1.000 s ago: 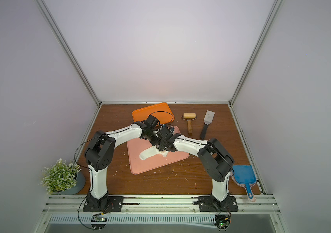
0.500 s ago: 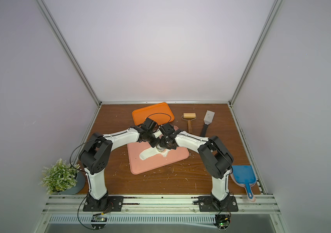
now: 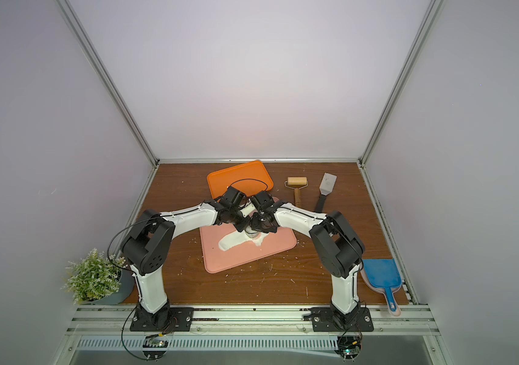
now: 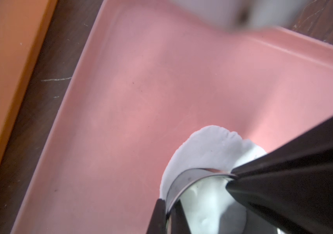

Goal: Roll out the dumpling wrappers from the dough
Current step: Press the dumpling wrapper on the work surface.

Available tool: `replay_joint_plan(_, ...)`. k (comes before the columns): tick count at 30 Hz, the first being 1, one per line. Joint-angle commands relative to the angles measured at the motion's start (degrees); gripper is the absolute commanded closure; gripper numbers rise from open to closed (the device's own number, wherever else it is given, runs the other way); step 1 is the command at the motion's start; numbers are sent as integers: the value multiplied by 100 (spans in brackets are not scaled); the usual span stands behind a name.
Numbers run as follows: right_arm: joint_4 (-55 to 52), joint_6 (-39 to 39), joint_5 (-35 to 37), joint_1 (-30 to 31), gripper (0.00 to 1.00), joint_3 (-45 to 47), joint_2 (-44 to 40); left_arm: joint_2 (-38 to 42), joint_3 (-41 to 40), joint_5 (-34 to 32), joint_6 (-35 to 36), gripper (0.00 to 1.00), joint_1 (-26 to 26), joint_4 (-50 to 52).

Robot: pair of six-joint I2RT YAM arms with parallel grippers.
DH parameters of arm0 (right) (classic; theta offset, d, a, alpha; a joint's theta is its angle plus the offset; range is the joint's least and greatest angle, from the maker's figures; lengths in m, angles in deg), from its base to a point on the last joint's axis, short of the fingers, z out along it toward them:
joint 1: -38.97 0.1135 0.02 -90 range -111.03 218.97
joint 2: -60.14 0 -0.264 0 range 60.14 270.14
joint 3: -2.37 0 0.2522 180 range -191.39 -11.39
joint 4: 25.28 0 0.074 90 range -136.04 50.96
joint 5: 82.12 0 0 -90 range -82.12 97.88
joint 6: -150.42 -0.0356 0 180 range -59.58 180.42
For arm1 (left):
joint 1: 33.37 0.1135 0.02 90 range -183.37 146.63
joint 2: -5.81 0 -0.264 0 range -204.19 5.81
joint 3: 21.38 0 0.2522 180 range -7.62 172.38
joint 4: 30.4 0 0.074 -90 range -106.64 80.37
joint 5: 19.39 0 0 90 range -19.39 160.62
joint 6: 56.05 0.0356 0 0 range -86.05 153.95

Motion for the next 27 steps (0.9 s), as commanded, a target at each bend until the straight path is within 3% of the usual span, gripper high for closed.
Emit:
replay_joint_plan(1,43,159,137,559,100,681,755,-1378,-607,-798,522,100,-323,2275)
replay_joint_plan(7,127,-226,-29,905,100,1077,407,-1757,-56,-1034,615,100,-326,2368)
replay_joint_plan(19,119,-387,-38,793,100,944,316,-1363,-282,-283,760,100,-325,2445)
replay_joint_plan(27,-122,10,-64,478,100,576,396,-1166,-617,317,821,100,-333,2556)
